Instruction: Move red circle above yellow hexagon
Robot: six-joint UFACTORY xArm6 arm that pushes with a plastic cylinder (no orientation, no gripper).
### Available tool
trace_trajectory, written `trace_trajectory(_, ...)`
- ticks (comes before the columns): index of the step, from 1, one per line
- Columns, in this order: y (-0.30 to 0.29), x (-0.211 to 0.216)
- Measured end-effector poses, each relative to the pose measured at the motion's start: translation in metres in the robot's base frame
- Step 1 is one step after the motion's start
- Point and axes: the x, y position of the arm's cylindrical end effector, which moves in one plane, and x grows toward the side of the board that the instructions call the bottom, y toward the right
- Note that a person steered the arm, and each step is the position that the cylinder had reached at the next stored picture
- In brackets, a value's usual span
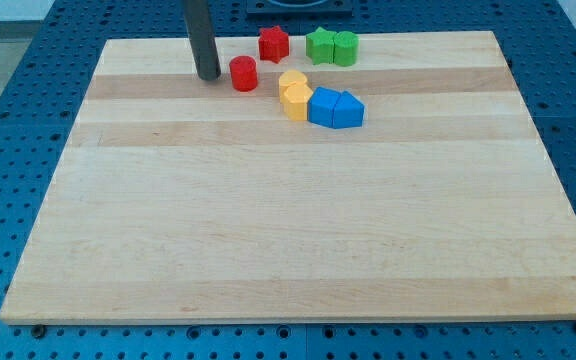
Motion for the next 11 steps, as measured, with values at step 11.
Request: trace_trajectory(11,0.093,0.033)
